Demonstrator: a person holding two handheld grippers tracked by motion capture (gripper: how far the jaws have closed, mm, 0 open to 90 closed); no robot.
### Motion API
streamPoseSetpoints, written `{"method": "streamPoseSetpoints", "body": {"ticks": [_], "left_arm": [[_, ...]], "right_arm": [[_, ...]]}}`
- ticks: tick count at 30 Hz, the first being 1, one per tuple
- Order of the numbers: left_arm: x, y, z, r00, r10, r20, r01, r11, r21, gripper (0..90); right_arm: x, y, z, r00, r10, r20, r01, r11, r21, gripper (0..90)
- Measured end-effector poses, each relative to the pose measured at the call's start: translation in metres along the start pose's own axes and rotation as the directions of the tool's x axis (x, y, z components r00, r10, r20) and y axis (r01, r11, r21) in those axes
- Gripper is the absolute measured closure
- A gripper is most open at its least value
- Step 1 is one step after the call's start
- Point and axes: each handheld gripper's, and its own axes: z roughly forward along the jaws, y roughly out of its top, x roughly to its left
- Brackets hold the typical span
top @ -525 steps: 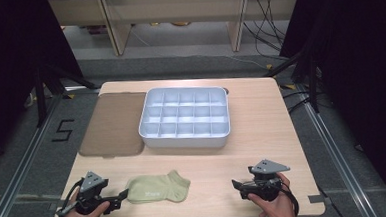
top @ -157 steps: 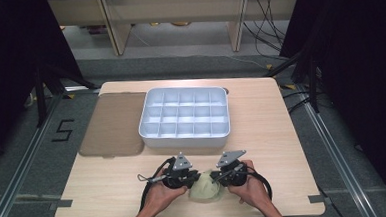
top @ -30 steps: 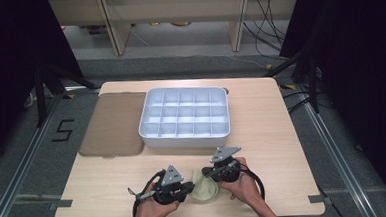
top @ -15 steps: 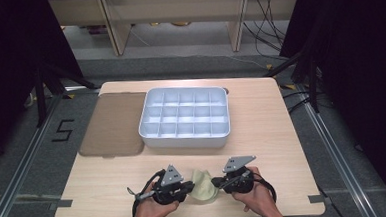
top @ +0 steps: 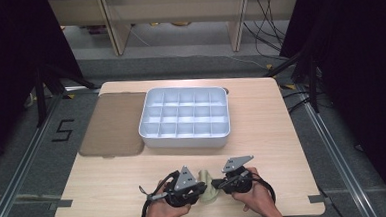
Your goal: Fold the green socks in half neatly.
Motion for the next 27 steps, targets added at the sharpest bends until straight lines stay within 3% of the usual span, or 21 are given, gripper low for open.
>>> {"method": "streamPoseSetpoints", "body": {"ticks": [2,4,5,6,9,10,14,16,21,24,25,27], "left_arm": [[-0.004,0.000,0.005,1.0000,-0.003,0.002,0.003,1.0000,-0.007,83.8],[-0.005,0.000,0.009,0.9999,0.017,0.001,-0.017,0.9998,0.014,83.8],[-0.004,0.001,0.010,0.9988,0.047,0.014,-0.047,0.9987,0.020,83.8],[-0.006,0.001,0.011,0.9995,0.031,0.012,-0.031,0.9993,0.022,83.8],[-0.007,0.001,0.014,0.9989,0.042,0.018,-0.043,0.9989,0.020,83.8],[-0.008,0.001,0.016,0.9981,0.058,0.019,-0.058,0.9980,0.024,83.8],[-0.013,0.000,0.023,0.9989,0.036,0.028,-0.037,0.9989,0.030,83.6],[-0.014,-0.002,0.030,0.9968,0.076,0.024,-0.078,0.9950,0.063,83.4],[-0.017,-0.003,0.039,0.9951,0.091,0.038,-0.094,0.9921,0.083,83.2],[-0.017,-0.004,0.043,0.9966,0.075,0.036,-0.077,0.9946,0.070,83.2],[-0.016,-0.003,0.042,0.9942,0.103,0.031,-0.105,0.9913,0.079,83.2],[-0.019,-0.004,0.043,0.9945,0.100,0.031,-0.102,0.9925,0.067,82.9]], "right_arm": [[-0.002,0.000,-0.001,1.0000,-0.008,-0.004,0.008,1.0000,0.000,87.3],[-0.003,0.000,-0.001,1.0000,0.000,-0.006,0.000,1.0000,-0.003,87.2],[-0.003,0.000,-0.002,1.0000,-0.003,-0.007,0.003,1.0000,-0.009,86.3],[-0.004,0.000,-0.003,0.9999,-0.011,-0.008,0.011,0.9999,-0.012,86.0],[-0.006,0.002,-0.009,1.0000,-0.005,-0.001,0.005,0.9995,-0.031,85.9],[-0.010,0.004,-0.016,0.9999,0.006,0.014,-0.005,0.9975,-0.071,85.9],[-0.014,0.002,-0.022,0.9991,0.037,0.019,-0.036,0.9966,-0.075,86.0],[-0.018,-0.001,-0.022,0.9988,0.044,0.020,-0.042,0.9972,-0.062,86.1],[-0.020,0.001,-0.025,0.9987,0.042,0.027,-0.040,0.9967,-0.071,86.1],[-0.020,0.003,-0.030,0.9990,0.030,0.033,-0.027,0.9944,-0.102,86.1],[-0.020,0.003,-0.030,0.9990,0.030,0.033,-0.027,0.9944,-0.102,86.1],[-0.017,0.007,-0.031,0.9996,0.027,0.007,-0.025,0.9917,-0.126,86.1]]}}
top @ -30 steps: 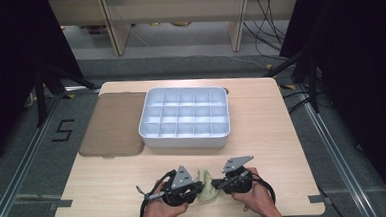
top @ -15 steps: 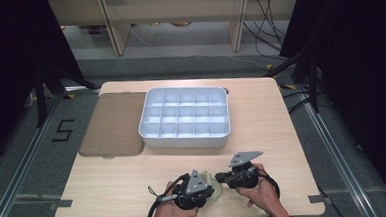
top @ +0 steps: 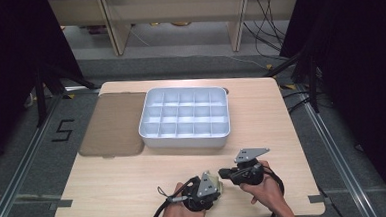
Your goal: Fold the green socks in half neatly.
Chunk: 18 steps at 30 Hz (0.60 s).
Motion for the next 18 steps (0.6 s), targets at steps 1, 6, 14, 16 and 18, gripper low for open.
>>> {"method": "streamPoseSetpoints", "body": {"ticks": [1,6,14,16,18], "left_arm": [[0.000,-0.001,0.000,0.9999,-0.017,0.004,0.017,0.9999,0.002,82.8],[0.000,-0.001,0.000,0.9999,-0.014,0.005,0.014,0.9999,0.004,82.5],[0.003,0.000,-0.003,0.9969,-0.059,0.052,0.059,0.9982,-0.006,69.7],[0.009,0.001,-0.014,0.9948,-0.080,0.063,0.083,0.9958,-0.039,64.5],[0.012,0.001,-0.018,0.9918,-0.108,0.069,0.112,0.9921,-0.056,64.8]], "right_arm": [[0.004,0.003,0.000,1.0000,-0.008,0.006,0.008,0.9999,-0.009,86.1],[0.011,0.009,0.008,0.9998,-0.011,-0.018,0.011,0.9999,0.007,86.2],[0.007,0.006,0.030,0.9982,-0.055,-0.024,0.057,0.9909,0.121,87.0],[0.005,0.004,0.031,0.9986,-0.047,-0.024,0.049,0.9926,0.111,87.1],[0.005,0.004,0.030,0.9985,-0.049,-0.022,0.052,0.9918,0.117,87.1]]}}
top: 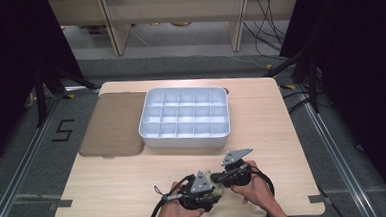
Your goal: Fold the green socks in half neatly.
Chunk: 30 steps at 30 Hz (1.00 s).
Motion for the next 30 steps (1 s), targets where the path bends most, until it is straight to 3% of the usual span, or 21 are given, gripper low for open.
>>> {"method": "streamPoseSetpoints", "body": {"ticks": [3,4,6,8,10,12,14,23,26,27,29,30], "left_arm": [[0.010,-0.001,-0.013,0.9979,-0.065,-0.001,0.065,0.9974,-0.029,69.8],[0.015,-0.002,-0.015,0.9953,-0.096,0.016,0.096,0.9947,-0.036,74.5],[0.015,-0.003,-0.014,0.9935,-0.112,0.021,0.112,0.9930,-0.036,76.3],[0.011,-0.004,-0.008,0.9951,-0.097,0.020,0.097,0.9952,-0.012,77.3],[0.006,-0.006,-0.001,0.9986,-0.049,0.018,0.048,0.9986,0.023,77.3],[0.002,-0.008,0.007,0.9993,-0.035,0.011,0.034,0.9979,0.055,78.1],[0.005,-0.008,0.006,0.9999,0.013,-0.011,-0.012,0.9967,0.080,80.5],[0.013,-0.010,0.000,0.9981,0.024,-0.057,-0.019,0.9946,0.102,79.3],[0.011,-0.010,0.001,0.9967,0.054,-0.060,-0.047,0.9934,0.104,79.1],[0.011,-0.009,0.000,0.9961,0.065,-0.059,-0.058,0.9920,0.112,79.1],[0.011,-0.010,0.001,0.9962,0.060,-0.063,-0.053,0.9929,0.106,79.1],[0.011,-0.010,0.001,0.9961,0.061,-0.063,-0.054,0.9929,0.106,79.1]], "right_arm": [[0.000,0.000,-0.001,0.9999,0.014,-0.007,-0.014,0.9999,0.004,87.2],[0.000,-0.001,0.000,0.9999,0.012,-0.005,-0.012,0.9999,0.000,87.1],[0.000,-0.001,0.000,1.0000,0.008,-0.001,-0.008,1.0000,-0.001,87.1],[0.000,-0.001,-0.001,0.9998,0.017,-0.004,-0.017,0.9999,0.002,87.1],[0.000,-0.001,0.000,0.9999,0.012,0.001,-0.012,0.9999,-0.001,87.1],[0.001,-0.001,-0.001,0.9998,0.017,-0.004,-0.017,0.9999,0.001,87.1],[0.003,-0.002,-0.002,0.9996,0.027,-0.001,-0.027,0.9996,0.009,87.2],[0.005,-0.007,-0.011,0.9995,0.030,0.008,-0.030,0.9994,0.018,84.8],[0.006,-0.007,-0.015,0.9978,0.057,0.033,-0.057,0.9984,0.001,77.0],[0.004,-0.005,-0.017,0.9962,0.060,0.063,-0.058,0.9976,-0.036,72.2],[0.002,-0.004,-0.019,0.9956,0.051,0.078,-0.050,0.9985,-0.022,67.8],[0.001,-0.003,-0.019,0.9940,0.075,0.080,-0.073,0.9970,-0.023,62.0]]}}
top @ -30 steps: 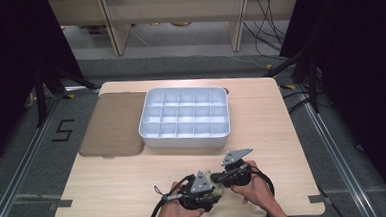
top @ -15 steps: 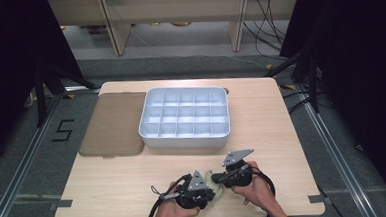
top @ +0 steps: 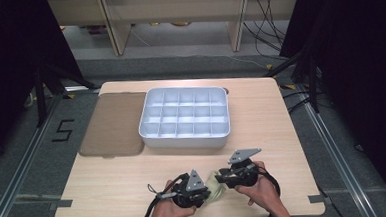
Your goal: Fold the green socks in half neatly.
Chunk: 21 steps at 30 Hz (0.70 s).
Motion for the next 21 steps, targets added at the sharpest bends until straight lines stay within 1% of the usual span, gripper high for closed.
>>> {"method": "streamPoseSetpoints", "body": {"ticks": [1,2,3,4,5,6,7,8,9,12,16,18,19,20,21], "left_arm": [[0.000,0.000,0.000,1.0000,0.001,0.000,-0.001,1.0000,-0.001,79.1],[0.000,0.000,0.000,1.0000,0.001,0.000,-0.001,1.0000,-0.001,79.1],[-0.002,-0.001,0.000,0.9999,-0.016,-0.002,0.016,0.9999,0.001,79.1],[-0.002,-0.001,0.000,0.9999,-0.016,-0.002,0.016,0.9999,0.001,79.1],[-0.002,-0.001,0.000,0.9999,-0.011,-0.001,0.011,0.9999,-0.001,79.1],[-0.001,0.000,-0.001,1.0000,-0.002,-0.004,0.002,1.0000,0.005,79.0],[0.000,-0.001,0.000,1.0000,0.005,-0.001,-0.005,1.0000,0.001,79.0],[0.000,-0.001,0.000,1.0000,0.003,-0.001,-0.003,1.0000,-0.004,79.0],[0.000,-0.001,0.000,1.0000,0.008,-0.001,-0.008,1.0000,0.000,79.0],[0.000,-0.001,0.000,1.0000,0.006,0.001,-0.006,1.0000,-0.001,79.0],[0.001,-0.001,0.000,0.9999,0.012,0.004,-0.012,0.9999,0.001,78.9],[0.001,-0.001,0.000,0.9999,0.011,0.003,-0.011,0.9999,0.001,78.9],[0.001,-0.001,0.000,0.9999,0.015,0.004,-0.015,0.9999,0.003,78.9],[0.001,-0.001,0.000,0.9999,0.015,0.004,-0.015,0.9999,0.003,78.8],[0.001,-0.001,0.000,0.9999,0.013,0.005,-0.013,0.9999,0.001,78.8]], "right_arm": [[-0.002,0.000,0.006,0.9997,0.023,-0.004,-0.023,0.9995,0.020,55.2],[-0.002,0.000,0.006,0.9997,0.023,-0.004,-0.023,0.9995,0.020,55.2],[-0.002,0.001,0.011,0.9993,0.033,-0.019,-0.032,0.9980,0.055,52.9],[-0.002,0.001,0.011,0.9993,0.033,-0.019,-0.032,0.9980,0.055,52.9],[-0.002,0.001,0.015,0.9993,0.027,-0.025,-0.025,0.9972,0.070,52.8],[-0.003,0.001,0.019,0.9988,0.036,-0.033,-0.034,0.9973,0.065,51.7],[-0.006,0.003,0.021,0.9981,0.045,-0.042,-0.040,0.9940,0.102,48.8],[-0.006,0.003,0.021,0.9981,0.045,-0.042,-0.040,0.9940,0.102,48.8],[-0.009,0.002,0.024,0.9973,0.056,-0.047,-0.051,0.9929,0.108,44.6],[-0.010,0.002,0.025,0.9965,0.060,-0.059,-0.053,0.9928,0.108,44.5],[-0.010,0.002,0.026,0.9975,0.039,-0.058,-0.033,0.9942,0.102,44.7],[-0.011,0.002,0.026,0.9969,0.027,-0.073,-0.019,0.9943,0.105,45.7],[-0.011,0.002,0.027,0.9953,0.030,-0.092,-0.020,0.9939,0.108,52.7],[-0.012,0.002,0.027,0.9930,0.032,-0.114,-0.019,0.9932,0.115,55.2],[-0.012,0.002,0.027,0.9930,0.032,-0.114,-0.019,0.9932,0.115,55.2]]}}
